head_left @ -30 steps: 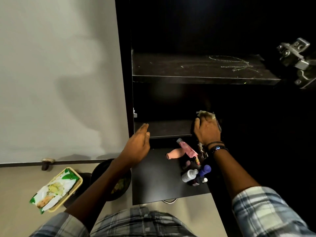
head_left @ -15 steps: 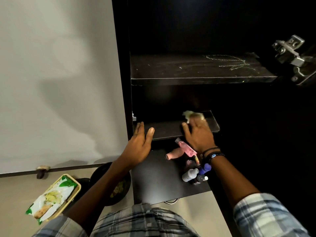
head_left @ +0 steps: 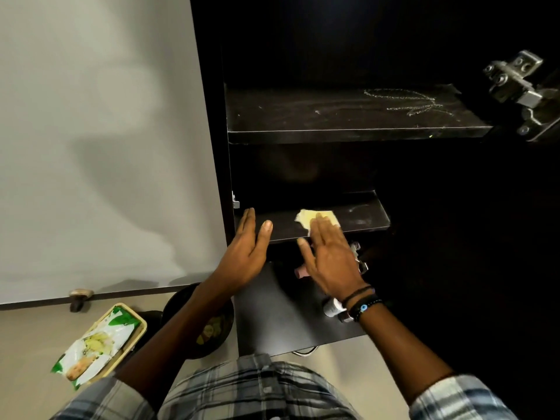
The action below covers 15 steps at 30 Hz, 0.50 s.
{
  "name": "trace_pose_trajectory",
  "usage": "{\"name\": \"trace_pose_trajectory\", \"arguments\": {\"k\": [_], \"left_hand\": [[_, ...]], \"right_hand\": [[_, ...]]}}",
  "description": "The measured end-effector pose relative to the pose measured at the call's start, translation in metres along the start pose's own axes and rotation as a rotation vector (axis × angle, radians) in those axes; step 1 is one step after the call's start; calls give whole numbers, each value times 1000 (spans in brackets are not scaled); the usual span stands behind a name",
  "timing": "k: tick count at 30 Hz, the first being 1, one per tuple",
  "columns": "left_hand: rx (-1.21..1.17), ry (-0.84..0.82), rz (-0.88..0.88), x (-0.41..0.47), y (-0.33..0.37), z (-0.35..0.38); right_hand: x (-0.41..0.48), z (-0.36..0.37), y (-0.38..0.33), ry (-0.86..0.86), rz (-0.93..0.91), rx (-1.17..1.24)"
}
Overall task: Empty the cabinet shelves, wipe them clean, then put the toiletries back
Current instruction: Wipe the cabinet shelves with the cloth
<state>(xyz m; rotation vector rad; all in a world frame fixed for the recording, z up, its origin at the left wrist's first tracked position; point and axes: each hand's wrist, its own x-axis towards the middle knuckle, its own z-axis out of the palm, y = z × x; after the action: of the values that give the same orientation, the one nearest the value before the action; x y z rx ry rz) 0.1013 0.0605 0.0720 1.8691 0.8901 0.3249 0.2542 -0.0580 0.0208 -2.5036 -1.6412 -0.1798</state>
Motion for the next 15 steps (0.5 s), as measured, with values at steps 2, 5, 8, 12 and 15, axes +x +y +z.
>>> {"name": "trace_pose_trajectory", "arguments": {"k": [2, 5, 8, 12, 15], "left_hand": [[-64, 25, 13, -4, 7, -4], [-123, 62, 36, -12, 19, -8], [-133, 74, 50, -17, 28, -12], [-172, 80, 61, -21, 40, -18], [-199, 79, 42, -18, 42, -19]], "right_hand": [[12, 8, 50, -54, 60, -155], [39, 1, 102, -121, 357, -126], [62, 12, 84, -94, 292, -156], [63, 25, 11, -45, 168, -15], [53, 26, -69, 41, -64, 311]]}}
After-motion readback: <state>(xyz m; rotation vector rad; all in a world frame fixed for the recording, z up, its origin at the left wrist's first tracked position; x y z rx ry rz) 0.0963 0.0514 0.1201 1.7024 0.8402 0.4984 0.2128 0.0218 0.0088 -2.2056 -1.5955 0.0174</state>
